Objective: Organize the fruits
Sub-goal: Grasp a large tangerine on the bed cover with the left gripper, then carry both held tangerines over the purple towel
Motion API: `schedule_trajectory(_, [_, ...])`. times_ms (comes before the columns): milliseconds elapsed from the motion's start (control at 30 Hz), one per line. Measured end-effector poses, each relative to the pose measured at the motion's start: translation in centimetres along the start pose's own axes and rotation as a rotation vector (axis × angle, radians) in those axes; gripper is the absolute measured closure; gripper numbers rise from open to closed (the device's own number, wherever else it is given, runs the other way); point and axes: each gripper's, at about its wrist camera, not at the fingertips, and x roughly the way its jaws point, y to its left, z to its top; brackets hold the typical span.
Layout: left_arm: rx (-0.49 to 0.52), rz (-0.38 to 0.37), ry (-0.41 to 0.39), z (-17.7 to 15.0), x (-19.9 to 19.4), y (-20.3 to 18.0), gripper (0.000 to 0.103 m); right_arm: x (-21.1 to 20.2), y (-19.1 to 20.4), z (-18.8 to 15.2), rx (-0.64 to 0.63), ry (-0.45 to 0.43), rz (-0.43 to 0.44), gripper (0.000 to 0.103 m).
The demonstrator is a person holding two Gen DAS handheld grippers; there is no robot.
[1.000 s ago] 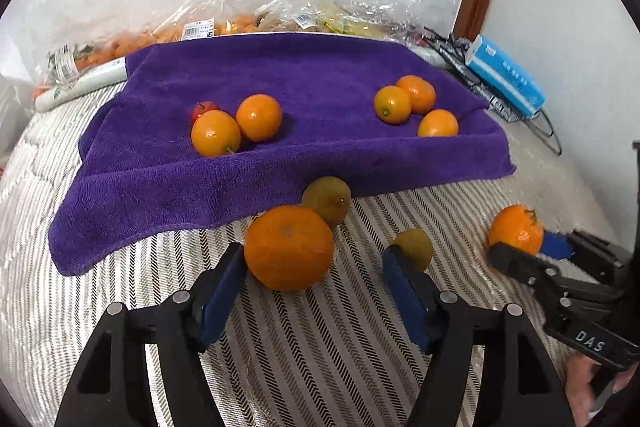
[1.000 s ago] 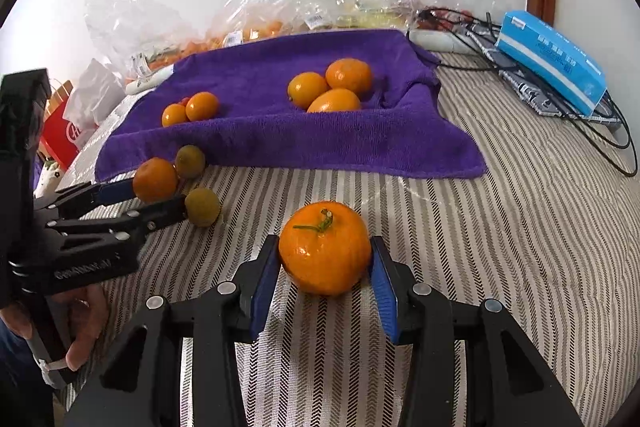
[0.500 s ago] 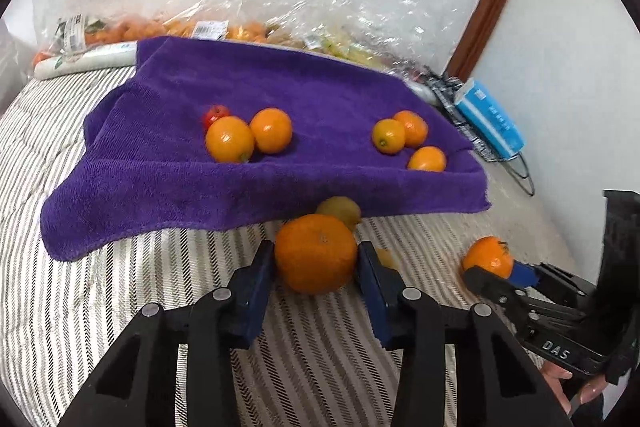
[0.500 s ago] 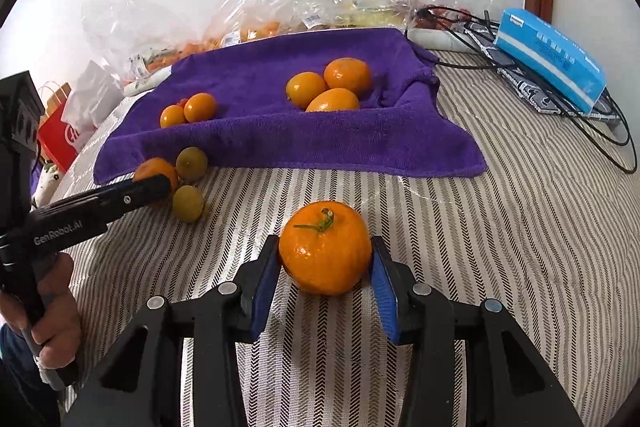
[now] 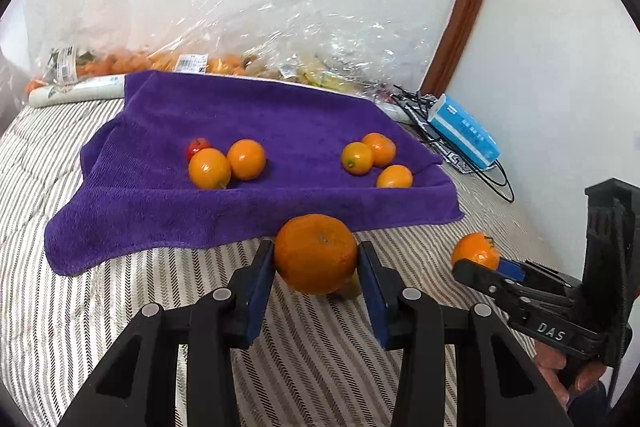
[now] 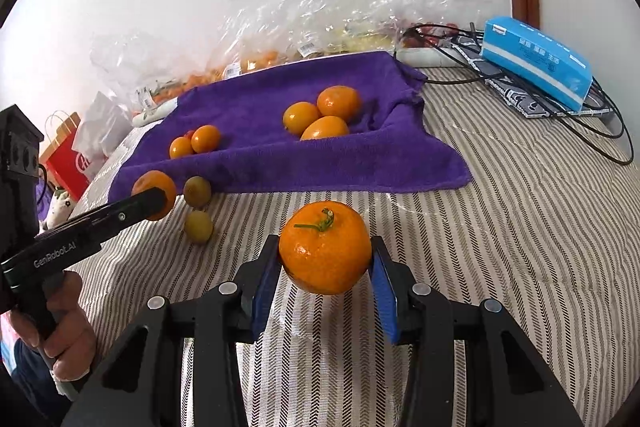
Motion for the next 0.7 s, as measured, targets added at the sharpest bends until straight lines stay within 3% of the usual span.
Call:
schedule_trajectory(133, [-0.013, -0.011, -0.003, -0.1, -0.3, 0.2, 0.063, -0.5, 0.1, 0.0, 0.008, -0.029, -0.029, 0.06])
schedule_trajectory(300, [-0.06, -0.025, -0.039, 0.4, -1.2, 1.1, 0.063, -1.5, -0.1, 1.9, 0.099, -0.038, 0.044, 0.06])
schedule_trajectory(467, [-0.092, 0.004, -0.087, 0.9, -2.3, 2.1, 0.063, -3.3, 1.4, 4.9, 0.019, -0.122, 0.009, 0.06])
schedule_trajectory(700, [-0.111, 0.054, -0.082, 3.7, -3.7, 2.7, 0.063, -4.3, 2.8, 8.0, -0.041, -0.181, 0.004, 0.06])
